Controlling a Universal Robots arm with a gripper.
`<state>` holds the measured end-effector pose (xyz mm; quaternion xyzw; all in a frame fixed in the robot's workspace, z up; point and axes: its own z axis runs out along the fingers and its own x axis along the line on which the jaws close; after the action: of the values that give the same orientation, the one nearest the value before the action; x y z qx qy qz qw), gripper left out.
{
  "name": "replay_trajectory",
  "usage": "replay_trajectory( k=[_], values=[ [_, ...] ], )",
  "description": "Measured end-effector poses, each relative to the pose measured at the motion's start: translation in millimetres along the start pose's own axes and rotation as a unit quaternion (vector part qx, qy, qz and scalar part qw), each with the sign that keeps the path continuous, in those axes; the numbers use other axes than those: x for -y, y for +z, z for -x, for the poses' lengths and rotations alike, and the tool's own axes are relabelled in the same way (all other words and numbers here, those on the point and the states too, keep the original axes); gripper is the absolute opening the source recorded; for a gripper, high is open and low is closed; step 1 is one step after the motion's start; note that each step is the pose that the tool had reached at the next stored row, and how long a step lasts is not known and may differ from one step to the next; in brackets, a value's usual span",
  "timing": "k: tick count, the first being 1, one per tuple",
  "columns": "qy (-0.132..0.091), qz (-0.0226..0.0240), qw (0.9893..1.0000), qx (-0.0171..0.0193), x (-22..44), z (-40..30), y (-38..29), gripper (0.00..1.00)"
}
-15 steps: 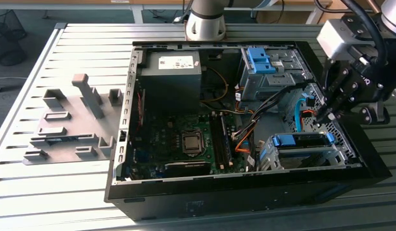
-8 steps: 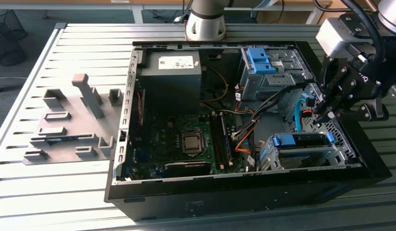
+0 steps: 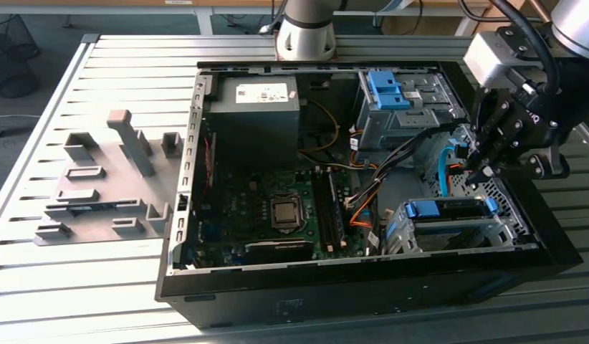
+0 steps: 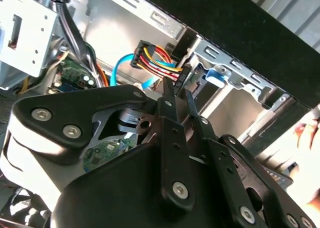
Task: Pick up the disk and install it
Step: 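Insert the first disk wire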
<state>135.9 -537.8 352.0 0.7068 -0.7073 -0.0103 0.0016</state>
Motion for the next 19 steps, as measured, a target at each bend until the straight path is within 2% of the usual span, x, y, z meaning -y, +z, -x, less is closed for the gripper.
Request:
replay_trajectory(
  k=[2,3,4,8,9,10,12,13,17,19],
  values=[
    [0.000,0.0000,1.0000,-0.0078,0.0,0.1,1.5,0.24],
    [0.000,0.0000,0.9999,-0.0107,0.0,0.2,2.6,0.24],
    [0.000,0.0000,0.9999,-0.0120,0.3,0.5,4.1,0.24],
    [0.000,0.0000,0.9999,-0.0125,1.2,1.5,7.5,0.24],
    [0.000,0.0000,0.9999,-0.0125,1.2,1.5,7.5,0.22],
    [0.000,0.0000,0.9999,-0.0126,1.2,1.4,7.5,0.16],
    [0.000,0.0000,0.9999,-0.0125,1.2,1.4,7.6,0.16],
    [0.000,0.0000,0.9999,-0.0121,-0.4,1.3,7.6,0.16],
    [0.000,-0.0018,0.9999,-0.0102,-15.1,-0.6,7.8,0.16],
    [0.000,-0.0045,0.9999,-0.0101,-17.3,-2.5,8.2,0.16]
  ],
)
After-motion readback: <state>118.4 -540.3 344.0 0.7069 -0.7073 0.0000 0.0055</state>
